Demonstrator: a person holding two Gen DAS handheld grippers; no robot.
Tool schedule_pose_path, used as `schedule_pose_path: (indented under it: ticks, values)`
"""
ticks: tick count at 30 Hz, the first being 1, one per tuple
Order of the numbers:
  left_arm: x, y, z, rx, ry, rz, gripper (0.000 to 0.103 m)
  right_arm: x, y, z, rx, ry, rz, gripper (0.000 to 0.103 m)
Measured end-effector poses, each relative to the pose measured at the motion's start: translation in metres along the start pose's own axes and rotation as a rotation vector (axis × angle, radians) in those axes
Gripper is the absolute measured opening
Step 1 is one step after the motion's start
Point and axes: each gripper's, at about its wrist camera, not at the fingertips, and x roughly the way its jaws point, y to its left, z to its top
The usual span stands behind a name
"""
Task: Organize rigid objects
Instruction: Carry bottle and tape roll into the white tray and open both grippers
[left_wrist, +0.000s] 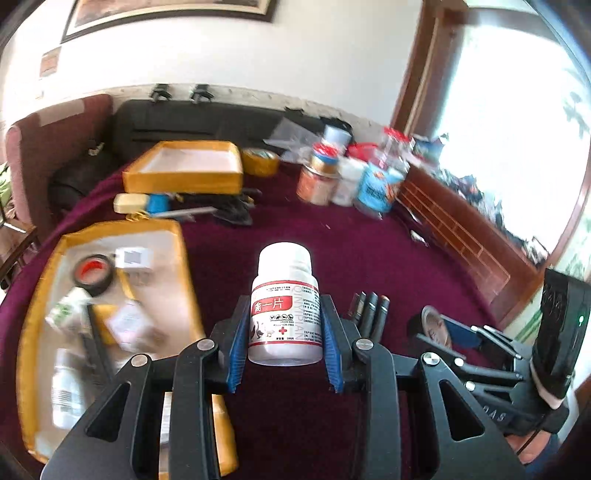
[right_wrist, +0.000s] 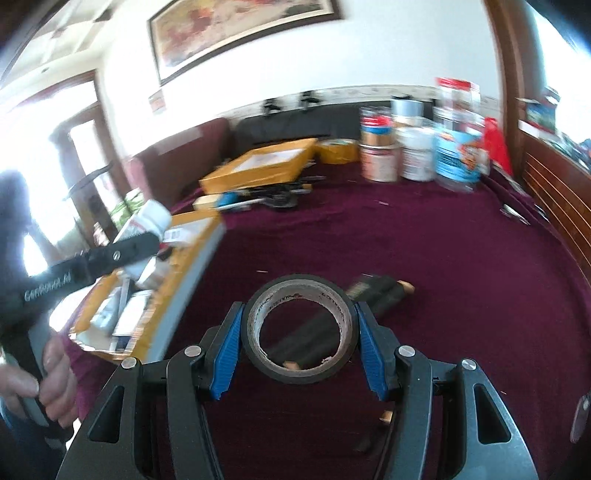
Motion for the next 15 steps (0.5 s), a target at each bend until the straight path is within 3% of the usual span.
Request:
schedule_pose_path:
  ticks: [6,15]
  values:
    - [-0.029,0.058,0.008,-0.074,-0.037,0.064,0.033,0.021,0.057,0.017,-0.09,0.042,0.104,0.053]
    - [-0.027,0.135,-0.004,-0.182,0.016,0.169,0.033,0.075,0.122,0.033,-0.141,0.129,0.196,0.053]
